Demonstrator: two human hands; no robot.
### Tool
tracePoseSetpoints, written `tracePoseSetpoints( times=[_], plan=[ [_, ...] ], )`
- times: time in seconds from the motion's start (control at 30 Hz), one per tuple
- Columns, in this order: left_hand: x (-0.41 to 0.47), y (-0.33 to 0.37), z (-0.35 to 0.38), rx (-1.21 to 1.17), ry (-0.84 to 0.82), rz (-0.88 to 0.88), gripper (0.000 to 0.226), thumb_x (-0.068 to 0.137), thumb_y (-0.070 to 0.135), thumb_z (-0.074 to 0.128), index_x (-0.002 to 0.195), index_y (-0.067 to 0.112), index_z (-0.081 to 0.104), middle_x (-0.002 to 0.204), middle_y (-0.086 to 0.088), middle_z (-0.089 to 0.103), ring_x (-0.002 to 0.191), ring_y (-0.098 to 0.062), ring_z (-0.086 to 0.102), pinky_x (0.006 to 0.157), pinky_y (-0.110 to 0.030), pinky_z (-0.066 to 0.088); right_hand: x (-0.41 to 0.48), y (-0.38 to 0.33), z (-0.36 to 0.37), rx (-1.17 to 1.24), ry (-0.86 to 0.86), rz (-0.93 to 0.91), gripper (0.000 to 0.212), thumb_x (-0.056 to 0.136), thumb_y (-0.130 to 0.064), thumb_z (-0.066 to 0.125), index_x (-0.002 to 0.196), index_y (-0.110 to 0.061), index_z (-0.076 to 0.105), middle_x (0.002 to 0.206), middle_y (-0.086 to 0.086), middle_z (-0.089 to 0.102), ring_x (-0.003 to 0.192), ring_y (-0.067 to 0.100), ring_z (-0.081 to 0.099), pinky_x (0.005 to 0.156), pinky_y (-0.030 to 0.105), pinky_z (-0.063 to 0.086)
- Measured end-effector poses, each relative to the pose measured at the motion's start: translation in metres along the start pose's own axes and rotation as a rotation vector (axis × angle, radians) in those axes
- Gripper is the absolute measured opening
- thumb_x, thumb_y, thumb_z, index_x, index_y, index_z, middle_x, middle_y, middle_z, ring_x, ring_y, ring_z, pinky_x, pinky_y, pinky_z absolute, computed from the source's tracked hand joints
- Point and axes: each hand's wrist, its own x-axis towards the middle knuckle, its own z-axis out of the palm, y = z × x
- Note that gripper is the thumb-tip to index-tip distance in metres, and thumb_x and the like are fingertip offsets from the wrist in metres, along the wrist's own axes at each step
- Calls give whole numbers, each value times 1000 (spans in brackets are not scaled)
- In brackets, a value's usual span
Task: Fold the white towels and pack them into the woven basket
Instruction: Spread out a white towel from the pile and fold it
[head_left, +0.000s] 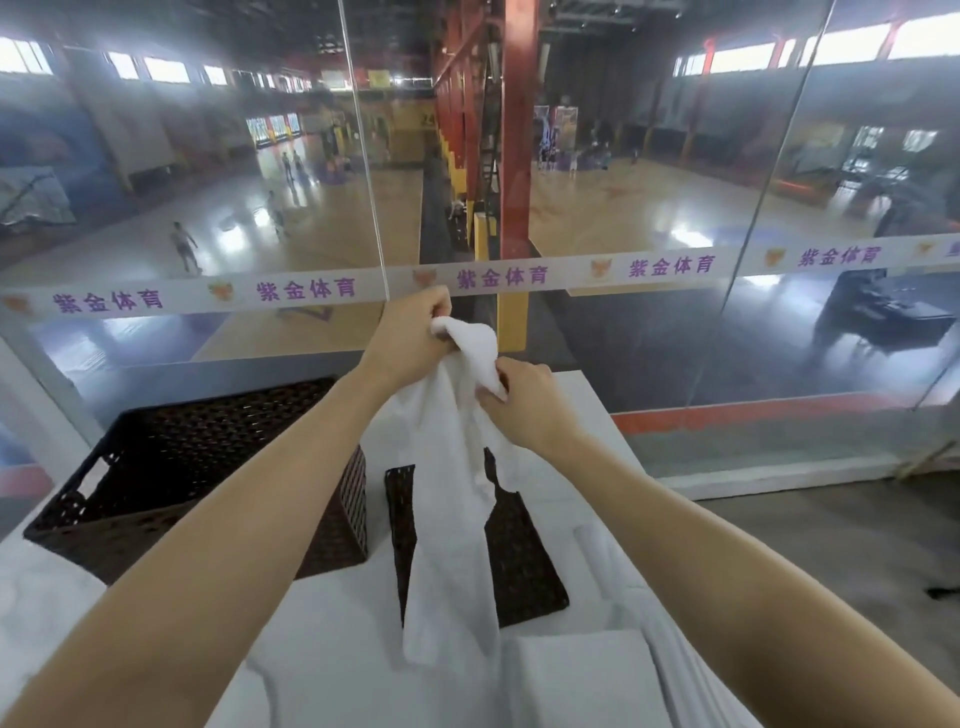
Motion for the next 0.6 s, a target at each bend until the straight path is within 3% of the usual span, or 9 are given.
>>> tracePoseSetpoints(
  times=[0.07,0.13,0.23,0.3,0.37,0.4,0.43,0.5,0.6],
  plan=[
    [9,-11,-7,35,-69,-5,44,80,19,90,83,20,46,75,3,58,67,-14,45,60,-36,34,16,17,-7,-67,43,27,10,96,-16,58,87,-16,62,82,4,68,78,30,60,72,41,50],
    [22,-31,-18,126,-139,-35,44,74,23,97,93,21,57,86,3,68,77,-17,58,66,-36,44,33,32,-27,-120,87,70,16,93,-5,55,98,-11,69,91,9,72,86,35,64,74,41,52],
    [45,-67,-28,396,-164,-22,21,82,27,88,88,31,69,90,5,72,88,-23,66,77,-41,55,59,46,-55,-99,130,108,24,92,1,51,104,-10,70,100,10,73,92,34,65,79,44,55],
    [57,-84,-30,558,-171,-9,23,94,33,78,76,35,64,85,5,69,84,-23,64,75,-42,56,74,50,-65,-52,120,105,27,95,1,51,109,-13,70,105,7,72,92,29,62,78,37,48],
    [64,-97,-28,666,-148,-17,24,102,36,69,78,36,64,83,8,65,81,-21,61,67,-36,47,85,53,-67,-21,47,68,19,97,-10,61,110,-20,69,107,2,72,95,26,64,79,33,44],
    [67,-103,-25,725,-123,-14,23,103,38,66,80,35,65,82,8,63,79,-20,60,64,-34,42,89,54,-67,-24,-15,34,12,96,-27,71,108,-25,69,105,-3,72,96,23,65,79,34,46],
    [70,-111,-22,764,-98,-7,22,103,38,65,81,34,66,79,8,62,77,-20,59,63,-32,40,93,55,-67,-68,-91,14,30,88,-49,80,105,-28,68,103,-7,71,95,18,64,80,36,48],
    [72,-125,-12,728,-126,-27,23,98,25,68,77,30,59,76,5,57,72,-21,55,62,-33,44,100,64,-61,-290,-297,12,54,73,-69,85,103,-28,65,100,-9,66,92,16,60,81,36,48],
    [66,-136,13,219,-184,-221,27,100,7,59,80,22,49,84,-4,58,77,-24,50,64,-33,38,110,91,-39,-552,-448,-9,36,86,-48,80,99,-18,67,105,-1,69,94,24,63,85,41,54]
  ],
)
